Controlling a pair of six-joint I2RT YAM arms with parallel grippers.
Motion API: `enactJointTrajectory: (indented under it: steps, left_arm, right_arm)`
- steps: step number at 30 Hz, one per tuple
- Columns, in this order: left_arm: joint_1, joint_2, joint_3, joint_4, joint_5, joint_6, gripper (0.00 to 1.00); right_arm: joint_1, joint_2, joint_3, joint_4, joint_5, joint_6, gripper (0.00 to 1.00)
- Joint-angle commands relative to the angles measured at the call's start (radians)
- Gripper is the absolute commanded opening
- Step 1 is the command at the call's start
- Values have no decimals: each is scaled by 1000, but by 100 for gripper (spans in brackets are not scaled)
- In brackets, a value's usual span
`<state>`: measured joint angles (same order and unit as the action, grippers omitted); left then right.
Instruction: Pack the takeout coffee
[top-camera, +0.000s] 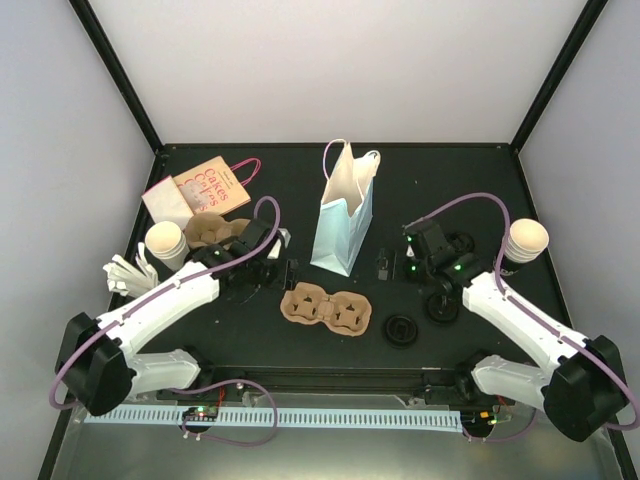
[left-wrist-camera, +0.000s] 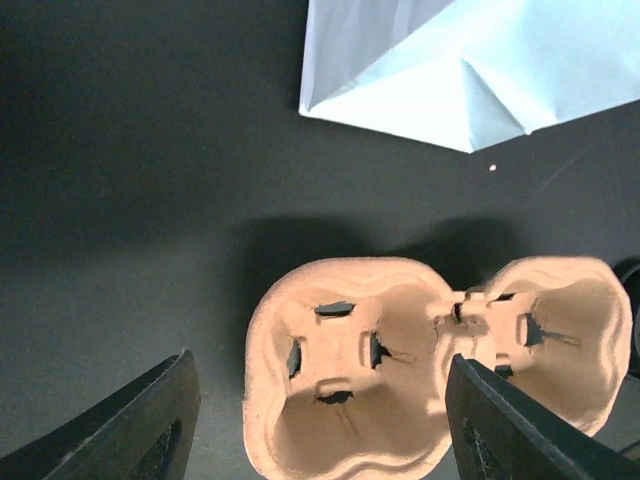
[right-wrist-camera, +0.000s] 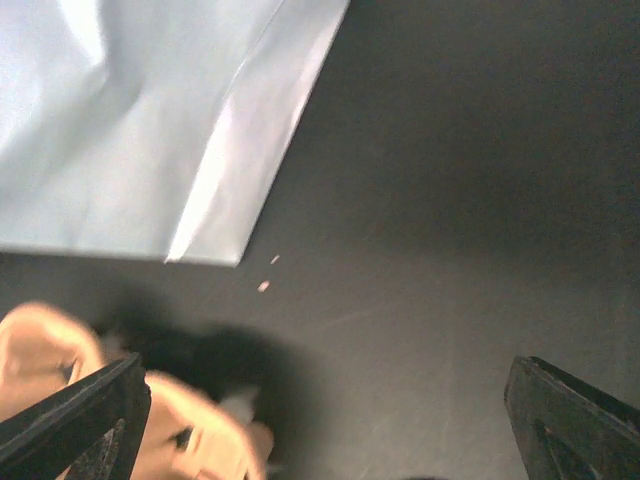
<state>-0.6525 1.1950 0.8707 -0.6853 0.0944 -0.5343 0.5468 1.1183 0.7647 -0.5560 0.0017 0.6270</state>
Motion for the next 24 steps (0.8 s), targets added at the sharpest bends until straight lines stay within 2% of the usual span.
enactJointTrajectory:
  steps: [1, 6, 10, 17, 24]
  left_arm:
    - [20, 19, -28, 75, 64, 13, 67]
    - [57, 39, -84, 131, 107, -7, 55]
    - [81, 31, -113, 126, 93, -15, 50]
    - [106, -39, -168, 106, 44, -31, 44]
    - [118, -83, -222, 192, 114, -56, 44]
  right_arm:
    - [59, 7, 8, -31, -152, -37, 97]
    - [185, 52, 17, -39, -201, -38, 95]
    - [273, 117, 33, -79, -134, -30, 95]
    - [284, 169, -24, -118, -30, -25, 95]
    - [282, 263, 7, -115, 90, -25, 95]
